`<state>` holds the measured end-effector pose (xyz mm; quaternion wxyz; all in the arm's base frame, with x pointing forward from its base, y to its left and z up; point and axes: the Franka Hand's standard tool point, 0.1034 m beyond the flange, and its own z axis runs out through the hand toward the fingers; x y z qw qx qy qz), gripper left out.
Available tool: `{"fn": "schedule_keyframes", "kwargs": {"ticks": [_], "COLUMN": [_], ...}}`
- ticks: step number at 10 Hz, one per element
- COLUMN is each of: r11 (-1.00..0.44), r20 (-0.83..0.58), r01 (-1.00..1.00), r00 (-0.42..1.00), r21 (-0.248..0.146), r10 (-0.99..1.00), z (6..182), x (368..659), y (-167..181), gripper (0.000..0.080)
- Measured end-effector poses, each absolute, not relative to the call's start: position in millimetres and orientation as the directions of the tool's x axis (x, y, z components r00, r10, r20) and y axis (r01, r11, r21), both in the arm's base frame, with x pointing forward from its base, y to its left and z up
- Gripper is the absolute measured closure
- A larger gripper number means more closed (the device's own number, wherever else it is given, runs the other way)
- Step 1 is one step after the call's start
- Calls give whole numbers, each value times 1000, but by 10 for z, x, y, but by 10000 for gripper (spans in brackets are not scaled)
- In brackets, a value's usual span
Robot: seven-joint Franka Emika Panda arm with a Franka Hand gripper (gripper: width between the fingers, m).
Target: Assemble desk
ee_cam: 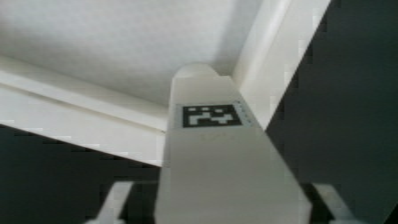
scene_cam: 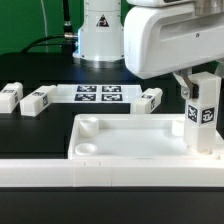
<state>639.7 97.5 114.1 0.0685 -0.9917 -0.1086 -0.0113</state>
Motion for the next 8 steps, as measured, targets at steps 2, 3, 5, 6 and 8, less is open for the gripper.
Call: {"fn": "schedule_keyframes", "kwargs": {"ticks": [2, 3, 5, 6, 8], "r11": [-990, -986, -927, -891, -773], "r20": [10, -2, -38, -48, -75], "r01": [0, -91, -351, -436, -623], "r00": [1000, 996, 936, 900, 782], "r21": [-139, -139, -132, -127, -115], "r10": [-2, -92, -349, -434, -619], "z": [1142, 1141, 1136, 1136, 1135], "x": [6404, 6405, 6405, 6407, 6411], "y": [970, 969, 963, 963, 950], "gripper": [507, 507, 507, 507, 507]}}
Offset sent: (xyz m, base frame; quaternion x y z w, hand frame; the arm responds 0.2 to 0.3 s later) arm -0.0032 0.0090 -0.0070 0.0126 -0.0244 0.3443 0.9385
